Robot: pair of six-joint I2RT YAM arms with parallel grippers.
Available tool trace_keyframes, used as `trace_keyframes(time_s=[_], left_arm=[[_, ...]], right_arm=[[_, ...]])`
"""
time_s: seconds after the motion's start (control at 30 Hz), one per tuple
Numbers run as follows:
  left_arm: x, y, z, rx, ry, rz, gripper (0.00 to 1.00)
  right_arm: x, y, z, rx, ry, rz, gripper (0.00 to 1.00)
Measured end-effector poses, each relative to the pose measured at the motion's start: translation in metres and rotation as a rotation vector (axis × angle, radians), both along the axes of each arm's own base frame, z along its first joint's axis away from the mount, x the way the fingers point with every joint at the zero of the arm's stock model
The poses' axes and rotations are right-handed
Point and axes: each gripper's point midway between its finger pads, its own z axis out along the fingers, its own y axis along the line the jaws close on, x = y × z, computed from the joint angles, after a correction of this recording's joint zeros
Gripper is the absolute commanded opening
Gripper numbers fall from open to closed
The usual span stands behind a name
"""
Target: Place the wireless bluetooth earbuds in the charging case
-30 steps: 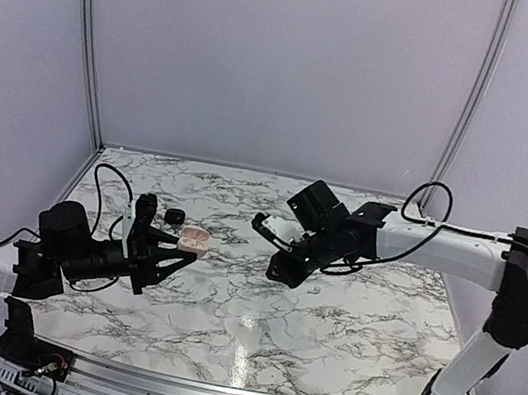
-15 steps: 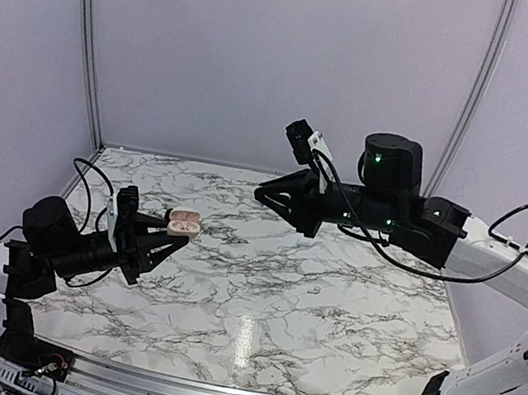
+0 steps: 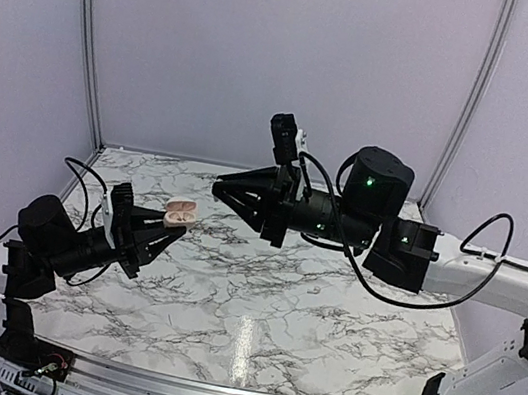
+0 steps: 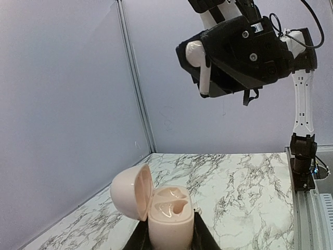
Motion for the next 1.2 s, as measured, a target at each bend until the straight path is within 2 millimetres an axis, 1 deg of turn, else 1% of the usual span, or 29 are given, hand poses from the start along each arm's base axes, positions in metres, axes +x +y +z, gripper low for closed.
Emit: trace_keyframes(time_s=[0.13, 0.2, 0.3, 0.67, 0.8, 0.9, 1.2], left_arm=[[0.001, 0.001, 0.002, -0.009, -0.005, 0.007, 0.00], [0.001, 0.001, 0.004, -0.019, -0.003, 0.011, 0.00], [0.003, 0.002, 0.008, -0.046, 0.007, 0.019, 0.00], [0.005, 0.001, 0.015, -0.101, 0.024, 0.017, 0.00], [0.005, 0.001, 0.017, -0.111, 0.021, 0.016, 0.00], [0.005, 0.002, 0.018, -0.116, 0.019, 0.018, 0.00], [0.006, 0.002, 0.021, -0.134, 0.025, 0.022, 0.00]], right_arm=[[-0.009, 0.015, -0.009, -0.010, 0.004, 0.030, 0.07], [-0.010, 0.020, -0.016, -0.023, 0.012, 0.034, 0.07], [-0.008, 0.024, -0.021, -0.029, 0.019, 0.027, 0.07], [0.003, 0.038, -0.018, 0.026, 0.062, -0.001, 0.07], [0.007, 0.043, -0.011, 0.053, 0.075, -0.007, 0.07], [0.009, 0.045, -0.010, 0.061, 0.085, -0.014, 0.07], [0.013, 0.050, -0.017, 0.060, 0.126, -0.022, 0.07]])
